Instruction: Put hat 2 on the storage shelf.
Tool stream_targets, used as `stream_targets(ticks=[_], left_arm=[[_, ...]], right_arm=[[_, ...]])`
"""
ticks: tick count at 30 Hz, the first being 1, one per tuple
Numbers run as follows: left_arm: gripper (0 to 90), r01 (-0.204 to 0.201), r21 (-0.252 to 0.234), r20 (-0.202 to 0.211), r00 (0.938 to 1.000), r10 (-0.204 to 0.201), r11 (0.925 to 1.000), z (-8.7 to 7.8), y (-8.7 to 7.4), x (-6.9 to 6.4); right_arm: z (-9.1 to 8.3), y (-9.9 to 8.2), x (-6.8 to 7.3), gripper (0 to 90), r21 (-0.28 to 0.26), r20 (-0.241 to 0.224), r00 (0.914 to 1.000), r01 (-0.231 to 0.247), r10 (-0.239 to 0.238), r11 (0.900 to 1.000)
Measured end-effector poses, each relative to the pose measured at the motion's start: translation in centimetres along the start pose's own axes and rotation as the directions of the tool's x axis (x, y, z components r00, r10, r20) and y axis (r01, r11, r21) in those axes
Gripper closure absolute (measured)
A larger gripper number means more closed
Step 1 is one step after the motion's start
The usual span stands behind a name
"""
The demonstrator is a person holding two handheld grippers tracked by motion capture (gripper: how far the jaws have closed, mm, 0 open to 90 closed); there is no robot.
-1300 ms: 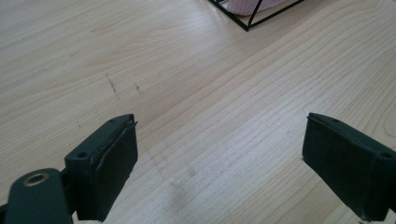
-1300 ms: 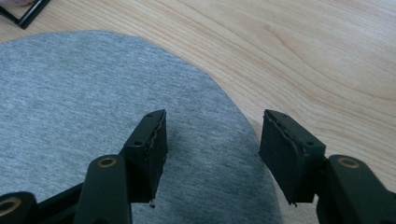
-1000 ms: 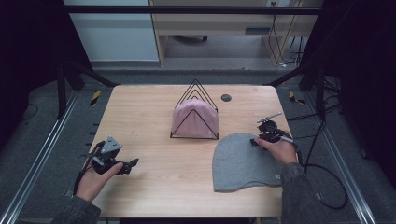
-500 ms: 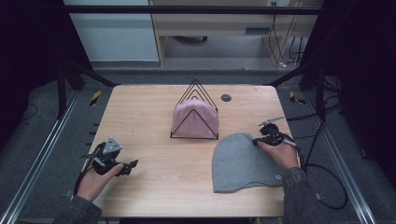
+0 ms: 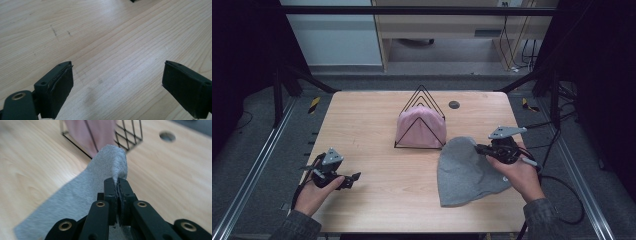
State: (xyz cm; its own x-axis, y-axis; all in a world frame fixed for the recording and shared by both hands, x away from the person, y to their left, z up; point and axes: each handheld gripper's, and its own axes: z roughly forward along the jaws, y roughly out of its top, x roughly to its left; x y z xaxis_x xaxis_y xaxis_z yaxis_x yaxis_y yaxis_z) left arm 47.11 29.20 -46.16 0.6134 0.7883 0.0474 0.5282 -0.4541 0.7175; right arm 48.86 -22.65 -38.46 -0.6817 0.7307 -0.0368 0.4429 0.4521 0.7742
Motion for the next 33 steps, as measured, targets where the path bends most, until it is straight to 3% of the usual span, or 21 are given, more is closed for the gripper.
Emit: stream_targets(ticks=[1,7,13,14,18,33], left_arm=[[9.5,0.004,-0.011,0.014,0.9999,-0.004,0.9999,-0.1,0.2,-0.1],[9.5,-0.012,-0.041,0.037,0.9992,0.013,0.9991,-0.7,1.3,-0.9],[9.9,-0.058,-0.075,0.090,0.9938,0.065,0.9955,-1.6,4.0,-2.4],[10.0,-0.072,-0.083,0.107,0.9910,0.080,0.9940,-1.7,4.9,-3.0],[10.0,-0.085,-0.111,0.141,0.9849,0.100,0.9902,-2.0,6.3,-4.1],[11.5,-0.125,-0.172,0.173,0.9726,0.155,0.9770,-3.0,9.7,-6.0]], right_arm=[[-0.8,0.9,1.0,87.3,-0.024,-0.005,0.9995,0.031,-0.031,0.9992],[-2.5,3.3,3.4,87.3,-0.076,-0.018,0.9934,0.112,-0.113,0.9908],[-3.4,5.5,5.4,87.3,-0.110,-0.031,0.9843,0.170,-0.174,0.9794],[-3.5,6.4,6.2,87.4,-0.128,-0.035,0.9796,0.192,-0.198,0.9730],[-3.5,8.2,7.5,87.4,-0.152,-0.055,0.9706,0.224,-0.234,0.9627],[-3.2,13.7,11.4,87.5,-0.203,-0.104,0.9378,0.306,-0.331,0.9303]])
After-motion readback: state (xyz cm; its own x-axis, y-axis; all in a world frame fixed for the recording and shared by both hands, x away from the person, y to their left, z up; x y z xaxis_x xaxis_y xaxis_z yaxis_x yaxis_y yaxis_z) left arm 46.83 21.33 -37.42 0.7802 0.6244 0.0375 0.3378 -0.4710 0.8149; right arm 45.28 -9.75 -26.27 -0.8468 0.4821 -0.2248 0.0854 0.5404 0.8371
